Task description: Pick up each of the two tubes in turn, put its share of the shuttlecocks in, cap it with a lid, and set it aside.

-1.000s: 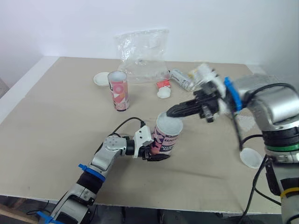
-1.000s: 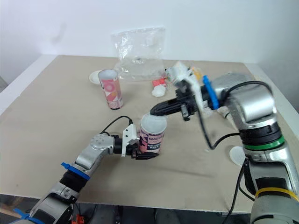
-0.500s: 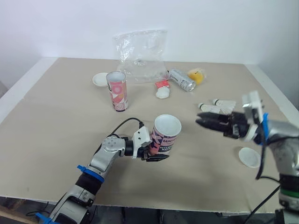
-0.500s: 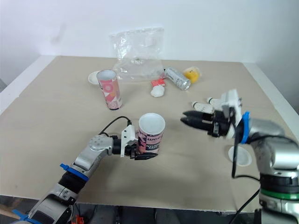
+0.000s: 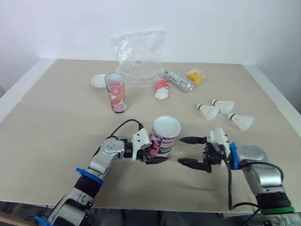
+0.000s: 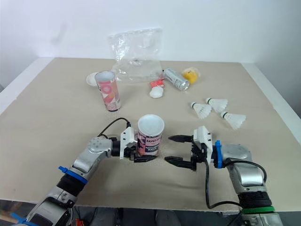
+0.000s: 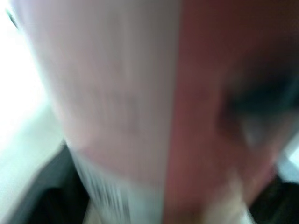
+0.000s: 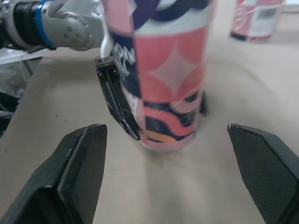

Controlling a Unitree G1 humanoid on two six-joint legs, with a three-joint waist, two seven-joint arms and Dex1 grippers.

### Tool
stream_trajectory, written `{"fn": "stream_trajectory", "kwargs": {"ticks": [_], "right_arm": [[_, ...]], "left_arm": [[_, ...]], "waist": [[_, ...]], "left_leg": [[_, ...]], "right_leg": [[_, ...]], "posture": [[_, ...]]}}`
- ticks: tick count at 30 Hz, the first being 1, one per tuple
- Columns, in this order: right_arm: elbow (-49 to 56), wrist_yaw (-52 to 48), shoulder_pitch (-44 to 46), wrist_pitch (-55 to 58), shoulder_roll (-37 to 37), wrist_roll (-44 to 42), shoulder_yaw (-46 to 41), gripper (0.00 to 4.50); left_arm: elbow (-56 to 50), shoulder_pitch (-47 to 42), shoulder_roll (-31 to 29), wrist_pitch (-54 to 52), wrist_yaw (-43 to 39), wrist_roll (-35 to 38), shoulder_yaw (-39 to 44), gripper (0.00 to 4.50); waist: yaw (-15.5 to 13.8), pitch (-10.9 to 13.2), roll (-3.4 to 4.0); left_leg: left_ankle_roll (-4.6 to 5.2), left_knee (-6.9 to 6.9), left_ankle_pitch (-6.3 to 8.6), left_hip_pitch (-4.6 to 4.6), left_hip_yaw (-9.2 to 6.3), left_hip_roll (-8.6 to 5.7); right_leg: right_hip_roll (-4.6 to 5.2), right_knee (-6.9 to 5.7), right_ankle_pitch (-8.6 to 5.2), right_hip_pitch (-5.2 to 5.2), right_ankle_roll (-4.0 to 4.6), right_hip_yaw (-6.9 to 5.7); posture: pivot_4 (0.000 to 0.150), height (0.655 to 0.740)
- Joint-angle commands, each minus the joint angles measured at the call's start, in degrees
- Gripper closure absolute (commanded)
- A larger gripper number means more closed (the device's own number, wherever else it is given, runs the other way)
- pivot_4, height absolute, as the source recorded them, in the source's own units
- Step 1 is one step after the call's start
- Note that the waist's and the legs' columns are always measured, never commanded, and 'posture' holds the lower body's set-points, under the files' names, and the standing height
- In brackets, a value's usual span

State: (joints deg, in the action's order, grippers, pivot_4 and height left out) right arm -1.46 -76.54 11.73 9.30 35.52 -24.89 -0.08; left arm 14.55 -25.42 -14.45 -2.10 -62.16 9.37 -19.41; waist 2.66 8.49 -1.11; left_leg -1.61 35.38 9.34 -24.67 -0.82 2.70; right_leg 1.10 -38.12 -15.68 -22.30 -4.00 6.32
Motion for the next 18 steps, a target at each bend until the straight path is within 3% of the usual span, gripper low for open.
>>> {"fn": "stream_trajectory", "kwargs": {"ticks": [1,18], "right_arm": [[-0.53,-1.1,2.78,-2.6,-0.92,0.54,1.45,0.0],[-3.51,0.0,6.08,-5.8,-5.64,2.42,5.59,0.0]], "left_arm": [[0.46,1.69,-2.09,1.56,-1.94,-0.33,-0.07,0.08],[-4.48,1.82,-10.22,4.08,-5.83,3.81,5.65,0.08]], "waist": [[0.08,0.01,0.0],[0.01,0.39,-0.1]], "left_leg": [[0.0,0.0,0.0,0.01,0.01,0.01],[-0.02,-0.02,0.01,-0.05,0.01,0.05]], "right_leg": [[-0.01,0.0,0.0,-0.01,0.0,0.0],[-0.03,0.0,-0.01,-0.09,0.03,0.0]], "posture": [[0.15,0.74],[0.15,0.74]]}}
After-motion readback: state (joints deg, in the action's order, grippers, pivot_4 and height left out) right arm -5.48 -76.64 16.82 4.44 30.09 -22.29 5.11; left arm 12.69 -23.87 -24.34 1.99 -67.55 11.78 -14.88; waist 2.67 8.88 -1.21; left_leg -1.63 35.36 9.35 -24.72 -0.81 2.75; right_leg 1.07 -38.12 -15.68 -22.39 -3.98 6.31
